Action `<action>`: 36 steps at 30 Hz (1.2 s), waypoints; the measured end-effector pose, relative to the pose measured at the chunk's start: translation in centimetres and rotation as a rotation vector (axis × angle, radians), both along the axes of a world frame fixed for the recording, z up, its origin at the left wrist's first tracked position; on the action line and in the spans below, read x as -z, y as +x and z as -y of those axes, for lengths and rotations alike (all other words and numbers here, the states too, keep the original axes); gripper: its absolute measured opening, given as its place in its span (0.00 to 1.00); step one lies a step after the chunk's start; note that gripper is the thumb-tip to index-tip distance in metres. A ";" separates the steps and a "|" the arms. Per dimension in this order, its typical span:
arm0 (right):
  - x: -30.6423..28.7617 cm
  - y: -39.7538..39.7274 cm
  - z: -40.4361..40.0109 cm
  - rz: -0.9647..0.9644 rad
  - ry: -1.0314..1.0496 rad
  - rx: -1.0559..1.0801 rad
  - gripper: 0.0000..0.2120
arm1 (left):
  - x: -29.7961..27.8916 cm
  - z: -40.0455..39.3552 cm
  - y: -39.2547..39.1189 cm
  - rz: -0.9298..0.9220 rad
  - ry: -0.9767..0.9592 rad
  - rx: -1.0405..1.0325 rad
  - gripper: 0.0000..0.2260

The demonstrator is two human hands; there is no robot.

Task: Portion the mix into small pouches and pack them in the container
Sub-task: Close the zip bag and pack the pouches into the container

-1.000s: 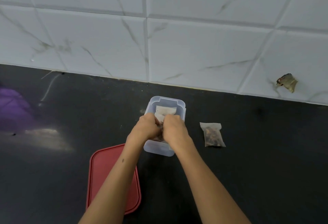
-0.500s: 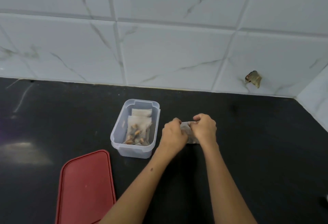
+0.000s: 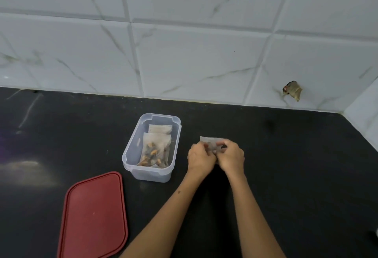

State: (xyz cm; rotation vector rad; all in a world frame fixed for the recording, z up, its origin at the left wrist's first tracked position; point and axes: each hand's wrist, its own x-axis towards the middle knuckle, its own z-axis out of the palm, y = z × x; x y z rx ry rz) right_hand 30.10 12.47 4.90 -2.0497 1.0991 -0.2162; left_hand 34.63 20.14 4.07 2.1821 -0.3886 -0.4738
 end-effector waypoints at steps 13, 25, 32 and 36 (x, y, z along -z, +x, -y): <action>-6.4 7.5 -8.8 0.188 -0.127 -0.284 0.13 | -6.5 -10.1 6.7 0.306 -0.101 -0.135 0.14; -4.1 10.5 -11.7 -0.114 -0.323 -0.306 0.11 | -4.4 -11.4 9.7 0.212 0.284 0.017 0.08; -7.7 6.8 -15.3 0.207 -0.308 -0.299 0.14 | -6.2 -17.7 7.5 0.383 0.038 -0.208 0.14; -8.1 4.3 -20.2 0.322 -0.184 -0.458 0.12 | -5.1 -24.2 5.7 0.392 0.126 -0.524 0.10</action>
